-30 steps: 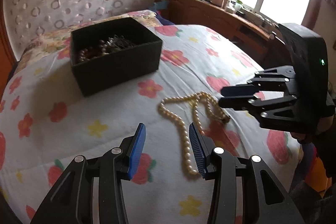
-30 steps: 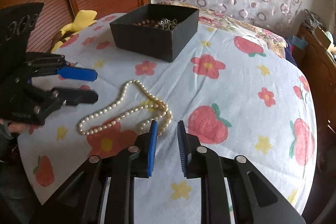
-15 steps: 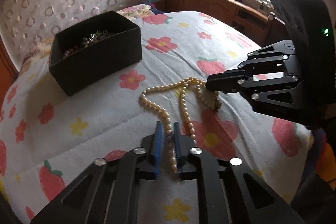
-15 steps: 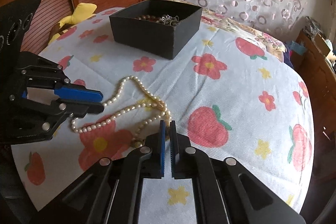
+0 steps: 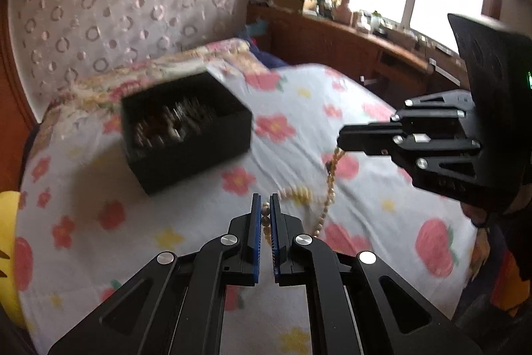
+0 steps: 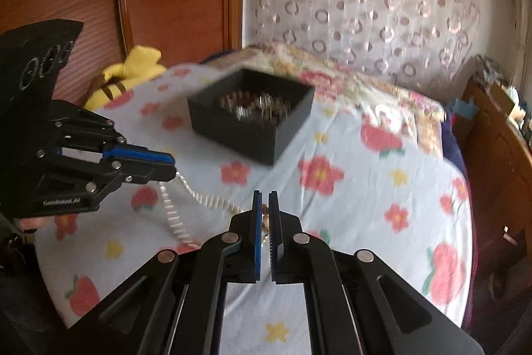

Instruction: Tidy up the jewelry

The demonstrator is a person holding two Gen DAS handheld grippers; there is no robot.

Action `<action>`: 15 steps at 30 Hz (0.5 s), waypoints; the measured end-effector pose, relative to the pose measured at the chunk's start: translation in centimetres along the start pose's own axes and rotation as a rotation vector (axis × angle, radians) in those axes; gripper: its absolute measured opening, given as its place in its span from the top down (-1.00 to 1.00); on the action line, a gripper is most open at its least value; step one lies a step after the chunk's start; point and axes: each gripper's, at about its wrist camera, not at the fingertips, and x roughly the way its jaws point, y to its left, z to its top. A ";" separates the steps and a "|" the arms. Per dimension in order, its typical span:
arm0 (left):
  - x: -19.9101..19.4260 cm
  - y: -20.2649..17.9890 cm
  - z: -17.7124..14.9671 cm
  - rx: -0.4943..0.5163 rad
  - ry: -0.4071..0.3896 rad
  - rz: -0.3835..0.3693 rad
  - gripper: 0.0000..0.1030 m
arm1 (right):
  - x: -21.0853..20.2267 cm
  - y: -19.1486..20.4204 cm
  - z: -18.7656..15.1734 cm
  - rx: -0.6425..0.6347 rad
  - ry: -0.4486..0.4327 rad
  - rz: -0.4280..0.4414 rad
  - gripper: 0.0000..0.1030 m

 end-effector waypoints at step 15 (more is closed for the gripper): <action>-1.6 6.4 9.2 -0.061 -0.163 0.134 0.92 | 0.4 -1.0 11.9 -0.085 -0.180 -0.030 0.91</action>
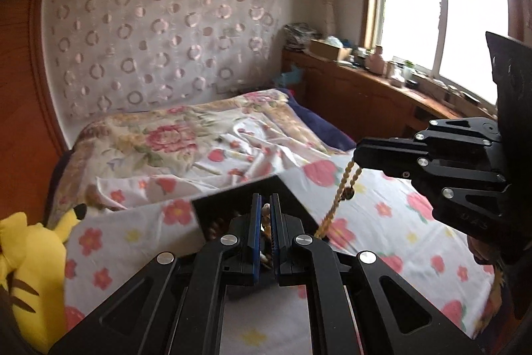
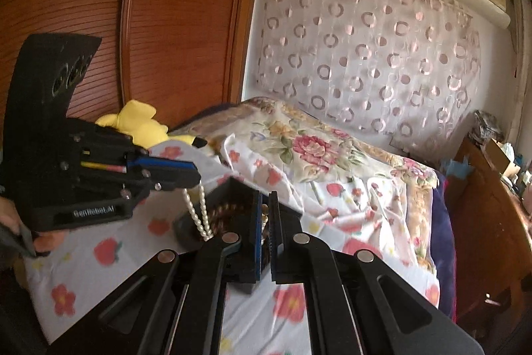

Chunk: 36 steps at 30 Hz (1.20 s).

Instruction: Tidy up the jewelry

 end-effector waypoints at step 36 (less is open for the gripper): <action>-11.2 -2.0 -11.1 -0.132 -0.095 0.280 -0.85 | -11.6 5.3 -11.4 0.360 -0.115 -0.187 -0.95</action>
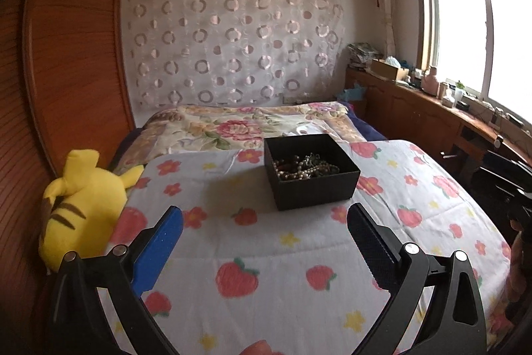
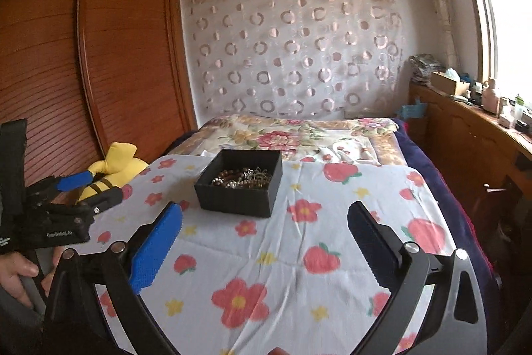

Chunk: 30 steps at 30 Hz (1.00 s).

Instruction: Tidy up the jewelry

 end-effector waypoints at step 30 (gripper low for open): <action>-4.0 -0.9 -0.8 0.014 -0.060 -0.035 -0.85 | -1.7 0.5 -1.5 0.001 -0.045 -0.061 -0.95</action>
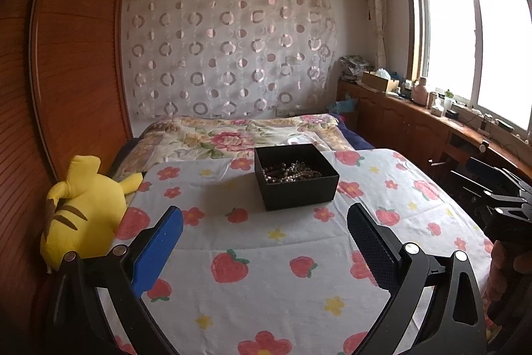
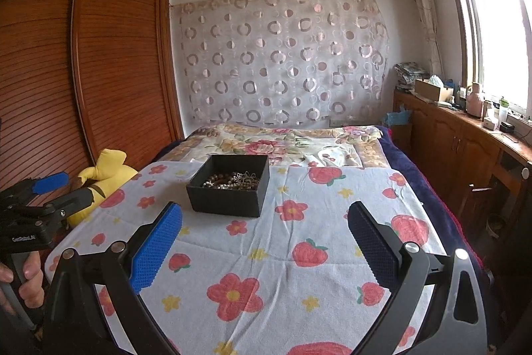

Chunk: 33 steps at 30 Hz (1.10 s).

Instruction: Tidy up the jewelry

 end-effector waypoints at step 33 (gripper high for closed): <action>-0.1 0.0 0.0 0.002 -0.007 0.001 -0.85 | 0.0 -0.2 0.1 0.005 0.000 0.002 -0.95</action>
